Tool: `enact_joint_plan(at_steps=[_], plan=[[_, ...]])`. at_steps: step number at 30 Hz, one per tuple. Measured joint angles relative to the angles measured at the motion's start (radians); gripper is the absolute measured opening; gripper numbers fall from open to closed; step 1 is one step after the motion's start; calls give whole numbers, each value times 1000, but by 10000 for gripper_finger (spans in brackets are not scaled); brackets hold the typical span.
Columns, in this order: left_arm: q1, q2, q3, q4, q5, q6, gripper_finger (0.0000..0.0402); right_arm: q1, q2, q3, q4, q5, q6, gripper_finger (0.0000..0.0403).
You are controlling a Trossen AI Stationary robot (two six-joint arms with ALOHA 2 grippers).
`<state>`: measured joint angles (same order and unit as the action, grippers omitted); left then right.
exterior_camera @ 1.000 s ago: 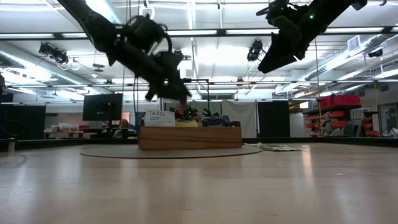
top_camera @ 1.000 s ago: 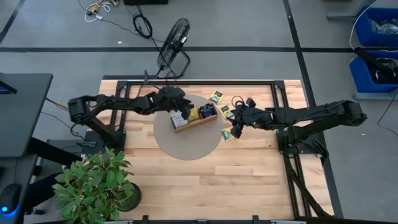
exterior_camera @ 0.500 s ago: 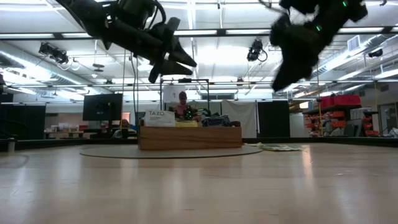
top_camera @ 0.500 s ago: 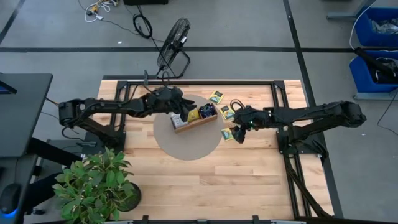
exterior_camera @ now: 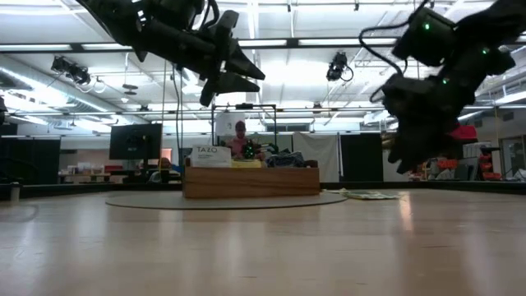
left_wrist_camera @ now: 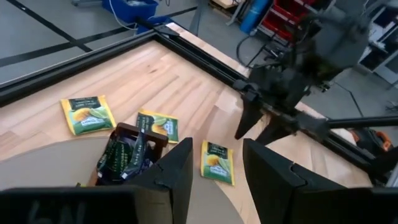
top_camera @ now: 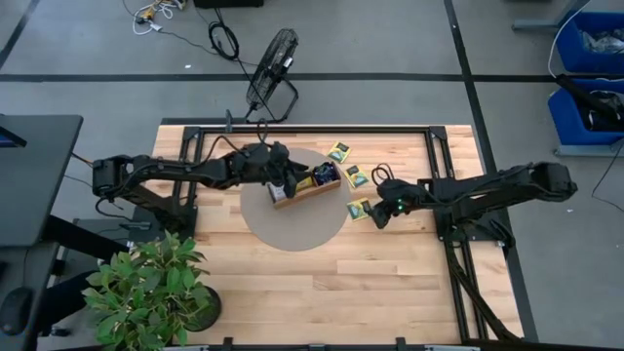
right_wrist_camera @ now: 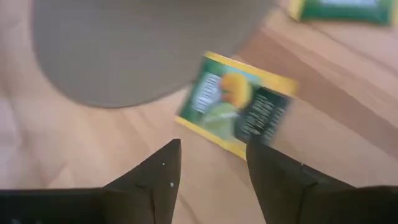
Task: Pick & Place Tea
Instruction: Put the yellow tea bag into the middle section of the wooden organizer
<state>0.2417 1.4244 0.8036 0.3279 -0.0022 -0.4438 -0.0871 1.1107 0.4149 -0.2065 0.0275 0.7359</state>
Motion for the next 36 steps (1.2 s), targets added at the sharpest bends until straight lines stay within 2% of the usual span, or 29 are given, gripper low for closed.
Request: enact_joint_plan(at_steps=[9,14,18,22,29,36], plan=[[0,0,0,28,0,-25,143,-31,0,-18,-43,88,32,190],[0,0,0,28,-1,-20,142,-31,19,-18,-34,80,37,190],[0,0,0,28,-1,-20,142,-30,71,-18,27,42,32,190],[0,0,0,28,-1,-24,142,-31,132,-18,49,51,52,190],[0,1,0,27,-1,-24,142,-24,249,-9,85,81,-11,190],[0,1,0,25,-1,-25,142,-9,272,-14,144,109,-94,190]])
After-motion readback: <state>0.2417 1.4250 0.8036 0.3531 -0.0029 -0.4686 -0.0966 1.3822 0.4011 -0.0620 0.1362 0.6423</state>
